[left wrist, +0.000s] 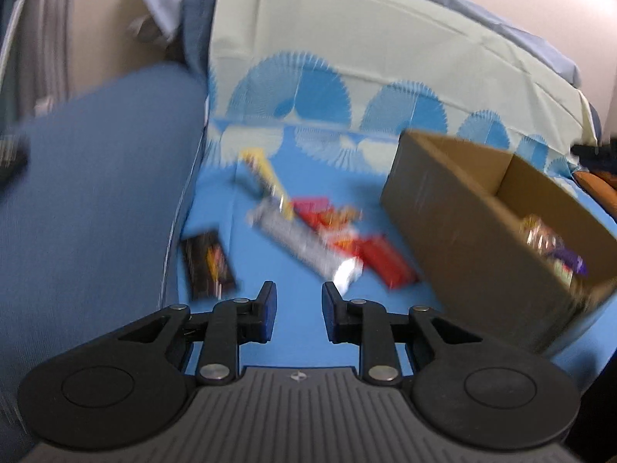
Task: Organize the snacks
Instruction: 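Move right tool down to the small red wafer bar beside the box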
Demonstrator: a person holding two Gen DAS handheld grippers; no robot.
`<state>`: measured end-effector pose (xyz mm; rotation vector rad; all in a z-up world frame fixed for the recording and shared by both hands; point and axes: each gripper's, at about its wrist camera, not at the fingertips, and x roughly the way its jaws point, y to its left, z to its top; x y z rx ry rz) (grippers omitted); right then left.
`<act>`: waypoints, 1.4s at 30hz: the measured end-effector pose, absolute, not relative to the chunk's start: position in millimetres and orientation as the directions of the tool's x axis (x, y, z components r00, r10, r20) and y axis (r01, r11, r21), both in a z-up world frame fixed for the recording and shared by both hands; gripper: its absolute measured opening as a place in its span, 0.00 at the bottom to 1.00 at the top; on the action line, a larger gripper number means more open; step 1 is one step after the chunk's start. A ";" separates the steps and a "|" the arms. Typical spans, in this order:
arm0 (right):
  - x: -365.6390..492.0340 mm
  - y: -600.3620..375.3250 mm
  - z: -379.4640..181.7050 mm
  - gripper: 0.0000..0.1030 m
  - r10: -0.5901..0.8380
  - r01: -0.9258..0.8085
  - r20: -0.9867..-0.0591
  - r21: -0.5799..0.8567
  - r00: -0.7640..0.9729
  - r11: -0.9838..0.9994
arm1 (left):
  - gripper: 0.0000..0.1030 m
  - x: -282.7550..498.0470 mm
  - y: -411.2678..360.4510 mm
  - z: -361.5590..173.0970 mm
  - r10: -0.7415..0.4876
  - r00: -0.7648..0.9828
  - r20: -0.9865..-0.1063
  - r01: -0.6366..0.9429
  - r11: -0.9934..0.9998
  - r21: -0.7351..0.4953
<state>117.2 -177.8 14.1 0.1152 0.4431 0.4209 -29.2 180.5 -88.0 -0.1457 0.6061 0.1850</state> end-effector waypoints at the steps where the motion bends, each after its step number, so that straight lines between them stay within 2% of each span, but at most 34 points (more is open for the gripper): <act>1: 115.6 -173.2 13.8 0.35 0.424 -0.378 -0.392 0.193 0.817 0.906 | 0.27 -30.8 176.8 -91.0 0.143 0.800 -0.583 -0.216 0.975 -0.057; 4: 109.4 -158.4 11.9 0.27 0.441 -0.405 -0.392 0.175 0.807 0.897 | 0.27 -35.7 170.7 -83.0 0.129 0.846 -0.518 -0.187 0.981 -0.060; 7: 104.2 -141.8 7.7 0.24 0.459 -0.431 -0.412 0.165 0.787 0.887 | 0.27 -31.9 173.4 -87.7 0.122 0.832 -0.541 -0.192 0.978 -0.075; 15: 89.3 -43.8 8.2 0.24 0.458 -0.509 -0.560 0.074 0.691 0.858 | 0.27 -35.8 208.3 -87.4 0.115 0.835 -0.537 -0.289 0.924 -0.252; 19: 90.7 30.6 -2.9 0.25 0.376 -0.531 -0.601 -0.097 0.706 0.842 | 0.28 -37.7 213.4 -86.5 0.113 0.836 -0.537 -0.298 0.915 -0.272; 23: 104.6 95.2 -41.5 0.33 0.248 -0.538 -0.658 -0.283 0.711 0.794 | 0.29 -38.6 211.8 -85.8 0.114 0.836 -0.537 -0.295 0.919 -0.263; 28: 127.9 120.6 -90.0 0.54 0.094 -0.509 -0.716 -0.391 0.692 0.767 | 0.36 -38.5 211.2 -86.4 0.110 0.834 -0.541 -0.288 0.923 -0.257; 33: 140.3 122.1 -119.5 0.56 0.038 -0.521 -0.755 -0.414 0.655 0.747 | 0.37 -38.4 212.0 -86.9 0.098 0.835 -0.542 -0.274 0.927 -0.256; 36: 143.7 119.5 -124.1 0.51 0.043 -0.510 -0.759 -0.393 0.649 0.765 | 0.37 -39.7 212.2 -86.7 0.089 0.836 -0.541 -0.266 0.928 -0.260; 37: 143.2 119.6 -124.5 0.35 0.057 -0.521 -0.764 -0.381 0.642 0.764 | 0.37 -40.2 212.1 -86.5 0.086 0.837 -0.540 -0.264 0.929 -0.261; 39: 143.3 119.2 -124.3 0.15 0.102 -0.544 -0.783 -0.326 0.613 0.773 | 0.37 -41.8 211.8 -86.3 0.081 0.839 -0.538 -0.259 0.929 -0.264; 40: 142.2 117.7 -123.8 0.08 0.107 -0.543 -0.783 -0.318 0.613 0.777 | 0.37 -42.3 211.9 -86.3 0.077 0.840 -0.538 -0.255 0.930 -0.266; 42: 135.6 113.3 -120.6 0.00 0.147 -0.561 -0.787 -0.282 0.600 0.778 | 0.37 -43.2 211.8 -86.2 0.071 0.842 -0.535 -0.250 0.930 -0.271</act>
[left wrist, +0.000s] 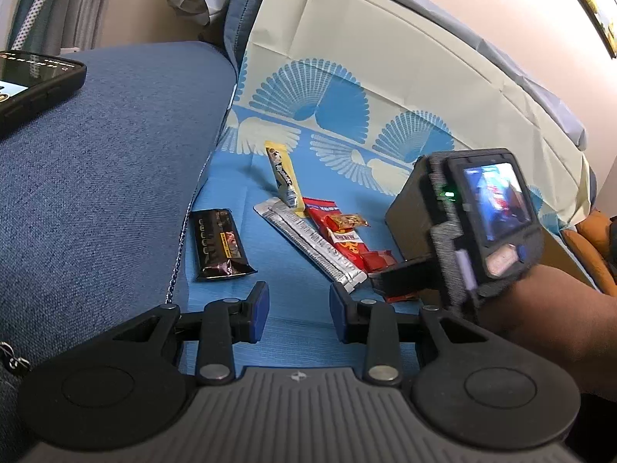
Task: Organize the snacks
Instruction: 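Move right tool down to the small red wafer bar beside the box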
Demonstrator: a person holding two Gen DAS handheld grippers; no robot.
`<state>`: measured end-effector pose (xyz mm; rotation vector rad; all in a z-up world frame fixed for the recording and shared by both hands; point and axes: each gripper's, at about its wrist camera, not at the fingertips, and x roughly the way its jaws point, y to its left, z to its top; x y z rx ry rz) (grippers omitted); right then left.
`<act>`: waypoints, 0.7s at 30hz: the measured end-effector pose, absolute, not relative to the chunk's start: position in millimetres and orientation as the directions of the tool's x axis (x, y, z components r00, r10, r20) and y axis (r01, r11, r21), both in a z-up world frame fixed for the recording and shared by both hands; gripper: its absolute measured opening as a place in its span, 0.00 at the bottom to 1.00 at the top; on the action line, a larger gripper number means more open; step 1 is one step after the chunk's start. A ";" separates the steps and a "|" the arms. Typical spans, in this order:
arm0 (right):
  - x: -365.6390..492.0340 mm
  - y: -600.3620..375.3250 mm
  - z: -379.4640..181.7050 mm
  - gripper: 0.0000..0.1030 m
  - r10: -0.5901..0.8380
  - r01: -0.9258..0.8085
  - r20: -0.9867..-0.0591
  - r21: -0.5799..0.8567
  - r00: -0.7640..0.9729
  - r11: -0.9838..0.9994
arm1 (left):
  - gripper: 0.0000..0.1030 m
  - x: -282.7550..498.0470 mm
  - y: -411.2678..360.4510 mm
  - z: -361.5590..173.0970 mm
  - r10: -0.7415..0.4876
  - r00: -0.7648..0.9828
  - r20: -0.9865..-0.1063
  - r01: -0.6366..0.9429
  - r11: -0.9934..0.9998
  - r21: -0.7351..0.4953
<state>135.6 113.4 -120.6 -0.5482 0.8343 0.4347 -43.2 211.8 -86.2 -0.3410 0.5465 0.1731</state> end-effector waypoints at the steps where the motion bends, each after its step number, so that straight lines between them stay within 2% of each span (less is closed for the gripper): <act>1: 132.0 111.0 -118.1 0.00 0.168 -0.571 -0.788 -0.263 0.593 0.778 | 0.37 -43.7 211.9 -86.2 0.067 0.843 -0.534 -0.247 0.930 -0.273; 7: 102.0 91.5 -97.3 0.00 0.285 -0.623 -0.771 -0.179 0.569 0.761 | 0.37 -46.9 212.8 -85.2 0.051 0.848 -0.528 -0.232 0.930 -0.284; 10: 86.5 89.3 -90.9 0.02 0.272 -0.621 -0.742 -0.240 0.613 0.746 | 0.37 -46.5 212.2 -85.1 0.049 0.847 -0.529 -0.231 0.931 -0.283; 11: 87.8 91.5 -91.2 0.06 0.242 -0.602 -0.737 -0.269 0.631 0.751 | 0.37 -46.2 212.3 -84.9 0.048 0.847 -0.530 -0.230 0.931 -0.283; 13: 95.1 96.9 -93.4 0.38 0.197 -0.572 -0.737 -0.298 0.647 0.764 | 0.37 -46.4 211.9 -84.4 0.047 0.846 -0.531 -0.228 0.932 -0.281; 18: 115.8 123.4 -111.9 0.57 0.114 -0.559 -0.757 -0.364 0.644 0.745 | 0.37 -46.4 211.0 -83.8 0.046 0.845 -0.533 -0.226 0.934 -0.277; 21: 126.0 127.3 -122.6 0.56 0.077 -0.536 -0.754 -0.388 0.653 0.750 | 0.37 -46.8 210.4 -83.6 0.043 0.845 -0.533 -0.221 0.936 -0.275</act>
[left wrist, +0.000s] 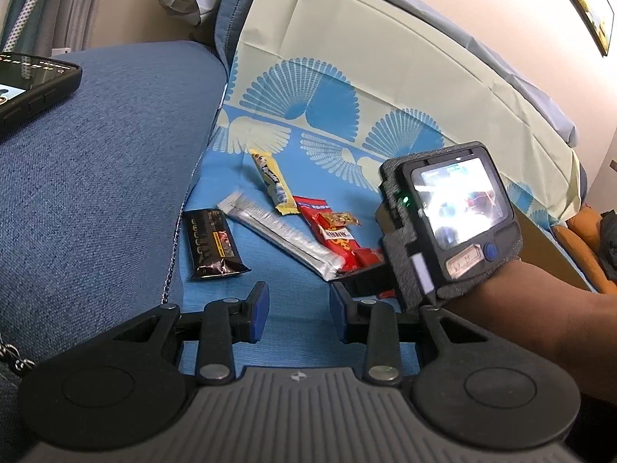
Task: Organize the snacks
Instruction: 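Move right tool down to the small red wafer bar beside the box, then close right tool on the red wafer bar and lift it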
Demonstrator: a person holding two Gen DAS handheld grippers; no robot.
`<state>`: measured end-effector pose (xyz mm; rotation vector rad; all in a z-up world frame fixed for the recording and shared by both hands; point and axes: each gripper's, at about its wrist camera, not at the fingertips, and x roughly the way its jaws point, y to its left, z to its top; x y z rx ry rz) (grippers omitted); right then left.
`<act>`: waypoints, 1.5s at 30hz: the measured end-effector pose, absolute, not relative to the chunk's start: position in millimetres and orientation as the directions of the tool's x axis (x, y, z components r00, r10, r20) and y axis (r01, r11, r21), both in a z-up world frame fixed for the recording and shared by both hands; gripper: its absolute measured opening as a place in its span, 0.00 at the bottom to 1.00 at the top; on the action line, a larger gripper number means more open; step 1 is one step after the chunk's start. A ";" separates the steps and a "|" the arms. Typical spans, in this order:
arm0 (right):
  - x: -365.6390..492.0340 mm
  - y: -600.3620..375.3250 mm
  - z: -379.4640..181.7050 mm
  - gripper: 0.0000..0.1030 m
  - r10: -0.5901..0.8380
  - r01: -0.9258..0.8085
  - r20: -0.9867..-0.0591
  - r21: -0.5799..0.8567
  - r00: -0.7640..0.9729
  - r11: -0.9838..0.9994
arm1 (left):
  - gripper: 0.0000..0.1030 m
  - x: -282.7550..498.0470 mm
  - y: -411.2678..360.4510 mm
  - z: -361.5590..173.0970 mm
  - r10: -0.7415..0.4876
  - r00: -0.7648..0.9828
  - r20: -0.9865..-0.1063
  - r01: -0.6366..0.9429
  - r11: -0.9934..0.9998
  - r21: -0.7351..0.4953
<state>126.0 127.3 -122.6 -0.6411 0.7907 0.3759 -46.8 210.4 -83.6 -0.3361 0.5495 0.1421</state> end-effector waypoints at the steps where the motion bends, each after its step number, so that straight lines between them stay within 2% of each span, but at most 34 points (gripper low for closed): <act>1: 128.6 126.3 -123.4 0.50 0.080 -0.530 -0.755 -0.376 0.650 0.760 | 0.37 -47.1 210.5 -83.8 0.041 0.845 -0.533 -0.219 0.936 -0.274; 2: 130.7 124.1 -123.3 0.36 0.097 -0.533 -0.762 -0.350 0.640 0.770 | 0.37 -47.2 210.4 -84.0 0.040 0.845 -0.534 -0.218 0.937 -0.274; 3: 132.1 121.1 -122.9 0.01 0.121 -0.544 -0.774 -0.315 0.622 0.778 | 0.37 -47.1 210.5 -84.2 0.039 0.845 -0.533 -0.216 0.937 -0.274; 4: 131.8 119.3 -123.8 0.00 0.121 -0.544 -0.778 -0.310 0.616 0.780 | 0.37 -47.1 210.6 -84.2 0.038 0.845 -0.533 -0.215 0.937 -0.274; 12: 99.0 87.8 -113.2 0.00 0.271 -0.616 -0.785 -0.172 0.557 0.769 | 0.38 -46.6 210.0 -83.8 0.036 0.844 -0.534 -0.215 0.937 -0.277; 16: 83.8 83.8 -106.2 0.01 0.262 -0.612 -0.754 -0.225 0.602 0.758 | 0.38 -45.6 209.5 -83.2 0.036 0.841 -0.540 -0.215 0.938 -0.272; 17: 84.5 85.4 -106.0 0.09 0.238 -0.593 -0.740 -0.259 0.629 0.763 | 0.38 -45.5 209.6 -82.9 0.037 0.840 -0.541 -0.215 0.939 -0.270; 19: 88.9 92.0 -107.5 0.37 0.194 -0.559 -0.711 -0.323 0.676 0.764 | 0.39 -45.8 209.3 -82.6 0.041 0.840 -0.541 -0.215 0.940 -0.263; 21: 94.1 103.4 -111.9 0.53 0.141 -0.529 -0.688 -0.394 0.712 0.752 | 0.39 -45.4 209.5 -82.9 0.043 0.840 -0.542 -0.215 0.942 -0.259; 23: 102.3 113.1 -119.3 0.57 0.094 -0.517 -0.687 -0.442 0.721 0.733 | 0.39 -45.2 208.8 -83.3 0.045 0.839 -0.543 -0.216 0.942 -0.256; 26: 119.9 117.9 -131.3 0.55 0.050 -0.499 -0.720 -0.426 0.692 0.755 | 0.39 -45.6 208.9 -84.0 0.046 0.838 -0.543 -0.216 0.943 -0.253; 27: 123.3 116.7 -131.5 0.46 0.051 -0.489 -0.718 -0.417 0.694 0.766 | 0.39 -45.5 208.8 -84.1 0.047 0.838 -0.543 -0.216 0.943 -0.252; 28: 126.8 114.8 -131.5 0.10 0.067 -0.495 -0.729 -0.392 0.682 0.775 | 0.39 -45.6 208.6 -84.3 0.047 0.838 -0.543 -0.216 0.943 -0.252; 33: 127.1 100.4 -126.7 0.02 0.140 -0.528 -0.749 -0.308 0.647 0.791 | 0.41 -45.7 208.5 -84.4 0.047 0.838 -0.543 -0.216 0.943 -0.252; 40: 83.0 86.6 -104.9 0.01 0.285 -0.629 -0.752 -0.214 0.594 0.747 | 0.41 -45.7 209.1 -84.9 0.047 0.840 -0.541 -0.218 0.942 -0.257; 45: 46.4 69.9 -82.8 0.02 0.382 -0.713 -0.788 -0.101 0.483 0.694 | 0.41 -45.3 209.0 -84.8 0.051 0.838 -0.543 -0.225 0.940 -0.258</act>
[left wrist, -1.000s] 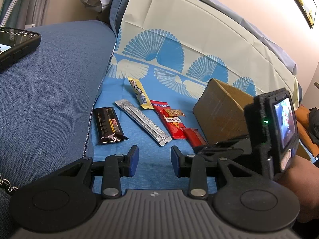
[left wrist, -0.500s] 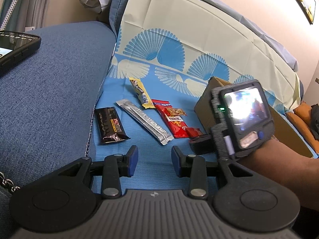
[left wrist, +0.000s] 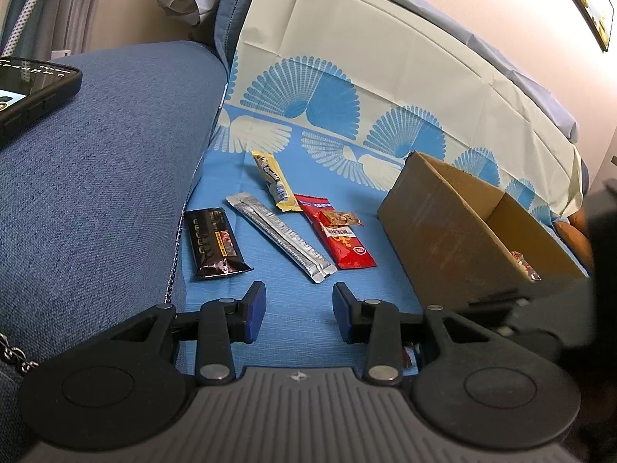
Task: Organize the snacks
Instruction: 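Close right tool on the red wafer bar and lift it, then grasp the dark brown chocolate bar with left tool while right tool holds the red bar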
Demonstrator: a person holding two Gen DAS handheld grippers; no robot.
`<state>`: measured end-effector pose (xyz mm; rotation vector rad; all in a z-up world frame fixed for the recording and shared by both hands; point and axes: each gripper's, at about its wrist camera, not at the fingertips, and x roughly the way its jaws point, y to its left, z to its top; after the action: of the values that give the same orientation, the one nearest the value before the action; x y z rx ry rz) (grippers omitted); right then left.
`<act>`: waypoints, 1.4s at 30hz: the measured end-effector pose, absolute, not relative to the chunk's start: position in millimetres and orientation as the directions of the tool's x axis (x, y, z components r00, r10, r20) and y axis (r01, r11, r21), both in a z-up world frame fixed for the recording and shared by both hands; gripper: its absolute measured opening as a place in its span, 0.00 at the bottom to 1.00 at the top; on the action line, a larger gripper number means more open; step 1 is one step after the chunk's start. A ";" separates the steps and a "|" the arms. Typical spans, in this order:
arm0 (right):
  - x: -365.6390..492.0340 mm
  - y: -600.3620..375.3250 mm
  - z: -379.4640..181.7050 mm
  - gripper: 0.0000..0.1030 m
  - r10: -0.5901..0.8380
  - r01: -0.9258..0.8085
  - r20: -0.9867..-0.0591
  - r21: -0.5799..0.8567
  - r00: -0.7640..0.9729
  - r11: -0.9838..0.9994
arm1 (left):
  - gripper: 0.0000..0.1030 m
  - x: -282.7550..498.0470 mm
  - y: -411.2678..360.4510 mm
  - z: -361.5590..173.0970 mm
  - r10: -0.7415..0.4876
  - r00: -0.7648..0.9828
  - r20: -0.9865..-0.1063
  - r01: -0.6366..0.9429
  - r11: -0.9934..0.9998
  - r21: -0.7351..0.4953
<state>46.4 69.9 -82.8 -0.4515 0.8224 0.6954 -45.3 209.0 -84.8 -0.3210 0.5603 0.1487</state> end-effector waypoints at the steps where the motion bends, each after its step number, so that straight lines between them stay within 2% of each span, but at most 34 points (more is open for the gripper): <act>1: 39.4 69.9 -80.2 0.03 0.387 -0.719 -0.797 -0.084 0.464 0.690 | 0.41 -45.3 209.1 -85.0 0.051 0.838 -0.544 -0.225 0.940 -0.258; 3: 30.4 68.2 -77.0 0.07 0.399 -0.727 -0.810 -0.048 0.429 0.685 | 0.42 -44.6 209.4 -85.1 0.052 0.836 -0.546 -0.227 0.939 -0.258; 5: 24.0 65.6 -78.8 0.29 0.422 -0.737 -0.815 -0.008 0.396 0.676 | 0.43 -43.4 210.1 -85.3 0.053 0.835 -0.548 -0.228 0.939 -0.257; 6: 21.6 62.7 -81.7 0.49 0.434 -0.733 -0.804 -0.004 0.407 0.680 | 0.44 -42.8 210.3 -85.5 0.053 0.834 -0.549 -0.229 0.939 -0.257; 7: 20.6 60.2 -85.0 0.61 0.434 -0.727 -0.798 -0.008 0.418 0.686 | 0.45 -42.1 210.5 -85.6 0.053 0.833 -0.551 -0.230 0.939 -0.256; 12: 40.1 58.5 -113.2 0.66 0.393 -0.660 -0.814 0.016 0.428 0.751 | 0.45 -38.8 210.1 -87.4 0.056 0.821 -0.568 -0.237 0.939 -0.250; 15: 51.0 53.0 -124.3 0.72 0.409 -0.633 -0.809 0.060 0.422 0.772 | 0.45 -37.1 209.0 -88.6 0.072 0.810 -0.582 -0.253 0.938 -0.236; 17: 51.3 53.6 -124.2 0.60 0.425 -0.646 -0.805 0.069 0.414 0.760 | 0.45 -34.0 207.0 -89.2 0.098 0.795 -0.599 -0.275 0.938 -0.212; 18: 49.8 54.8 -122.5 0.47 0.440 -0.666 -0.800 0.069 0.408 0.743 | 0.45 -30.6 206.0 -89.5 0.116 0.782 -0.612 -0.291 0.937 -0.195; 19: 48.0 56.1 -120.6 0.44 0.445 -0.678 -0.798 0.065 0.405 0.733 | 0.45 -25.8 205.0 -90.2 0.139 0.765 -0.628 -0.313 0.933 -0.175; 27: 48.1 54.1 -117.7 0.45 0.438 -0.676 -0.817 0.083 0.374 0.732 | 0.45 32.7 211.7 -92.5 0.311 0.635 -0.707 -0.509 0.857 -0.080; 29: 48.7 53.2 -117.6 0.45 0.439 -0.676 -0.821 0.090 0.365 0.731 | 0.55 53.7 214.8 -92.4 0.368 0.595 -0.715 -0.556 0.831 -0.036; 32: 49.3 51.6 -117.8 0.46 0.441 -0.674 -0.824 0.101 0.356 0.732 | 0.61 87.8 220.8 -97.7 0.390 0.530 -0.753 -0.581 0.814 0.012; 36: 49.3 50.4 -116.8 0.46 0.446 -0.672 -0.827 0.116 0.343 0.731 | 0.61 119.8 225.6 -113.6 0.417 0.445 -0.793 -0.578 0.809 0.101; 37: 49.0 49.7 -116.3 0.46 0.448 -0.673 -0.827 0.120 0.339 0.730 | 0.58 122.2 228.9 -117.2 0.419 0.428 -0.801 -0.587 0.803 0.106; 38: 48.7 49.2 -116.1 0.46 0.450 -0.673 -0.827 0.123 0.337 0.729 | 0.47 121.6 229.7 -118.3 0.438 0.421 -0.794 -0.593 0.796 0.124; 41: 47.7 45.9 -116.1 0.46 0.455 -0.675 -0.826 0.129 0.332 0.727 | 0.29 111.3 232.6 -114.6 0.432 0.444 -0.785 -0.575 0.809 0.119; 42: 47.4 45.0 -116.1 0.46 0.457 -0.677 -0.825 0.128 0.333 0.725 | 0.28 104.4 233.7 -111.4 0.410 0.461 -0.787 -0.566 0.819 0.096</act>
<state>47.4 45.0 -116.1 -0.2571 0.9813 0.7508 104.4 233.7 -111.4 -0.1894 0.9109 0.6050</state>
